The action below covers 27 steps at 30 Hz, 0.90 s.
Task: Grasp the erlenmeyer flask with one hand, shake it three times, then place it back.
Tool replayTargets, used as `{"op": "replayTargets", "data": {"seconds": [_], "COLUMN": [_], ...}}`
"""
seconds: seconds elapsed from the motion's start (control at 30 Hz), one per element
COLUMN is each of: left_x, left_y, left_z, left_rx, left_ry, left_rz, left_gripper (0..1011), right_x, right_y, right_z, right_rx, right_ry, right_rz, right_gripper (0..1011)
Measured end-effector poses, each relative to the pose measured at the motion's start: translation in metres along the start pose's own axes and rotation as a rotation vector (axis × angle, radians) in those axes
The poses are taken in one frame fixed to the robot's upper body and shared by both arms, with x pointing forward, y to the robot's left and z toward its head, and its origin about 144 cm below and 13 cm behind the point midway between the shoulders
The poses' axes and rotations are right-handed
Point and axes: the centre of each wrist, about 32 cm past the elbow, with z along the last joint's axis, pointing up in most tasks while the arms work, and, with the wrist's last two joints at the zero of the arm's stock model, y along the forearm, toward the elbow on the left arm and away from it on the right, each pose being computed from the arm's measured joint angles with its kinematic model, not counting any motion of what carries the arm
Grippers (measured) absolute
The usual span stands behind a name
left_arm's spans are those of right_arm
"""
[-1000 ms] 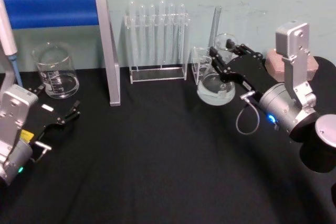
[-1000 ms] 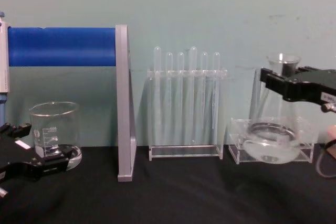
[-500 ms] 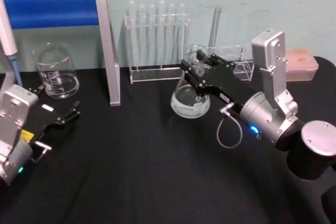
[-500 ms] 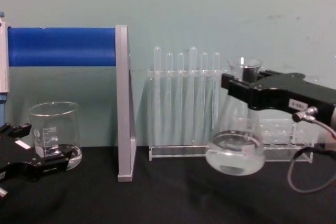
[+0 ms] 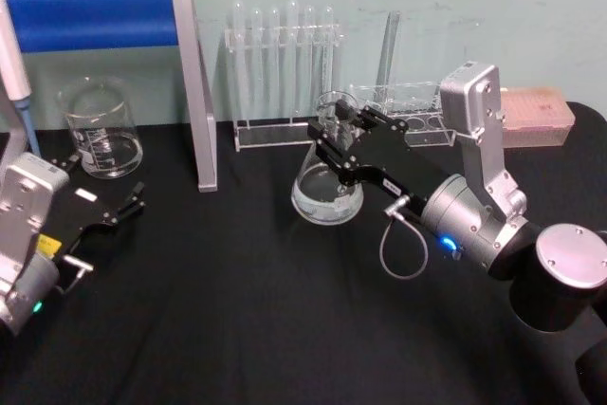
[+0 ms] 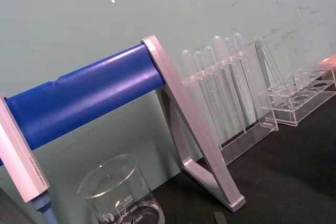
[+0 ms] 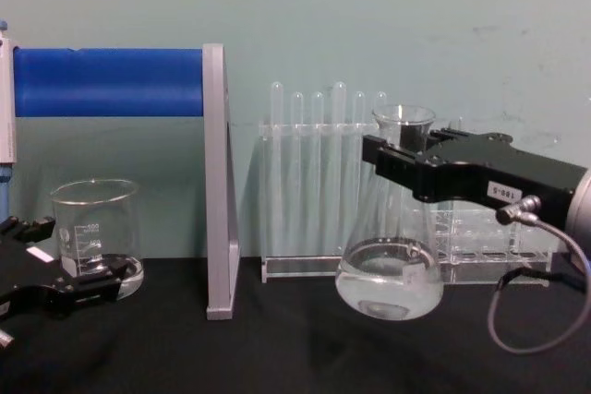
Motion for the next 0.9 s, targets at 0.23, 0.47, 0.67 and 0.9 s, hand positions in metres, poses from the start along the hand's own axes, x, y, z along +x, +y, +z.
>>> {"op": "replayTargets", "data": {"seconds": [0.23,0.47,0.67,0.9], "left_x": [0.0,0.0,0.0,0.0], "left_y": [0.0,0.0,0.0,0.0], "left_z": [0.0,0.0,0.0,0.0], "left_rx": [0.0,0.0,0.0,0.0], "left_ry": [0.0,0.0,0.0,0.0], "left_rz": [0.0,0.0,0.0,0.0], "left_gripper": [1001,1001,1001,1001], "right_x": [0.002,0.003,0.004,0.004], "right_y": [0.0,0.0,0.0,0.001], "right_z": [-0.006,-0.019,-0.029,-0.038], "right_rx": [-0.001,-0.006,-0.004,-0.009], "right_ry": [-0.002,0.001,0.004,0.012], "right_rz": [0.027,0.06,0.081,0.091], "right_gripper": [457,457,457,457]}}
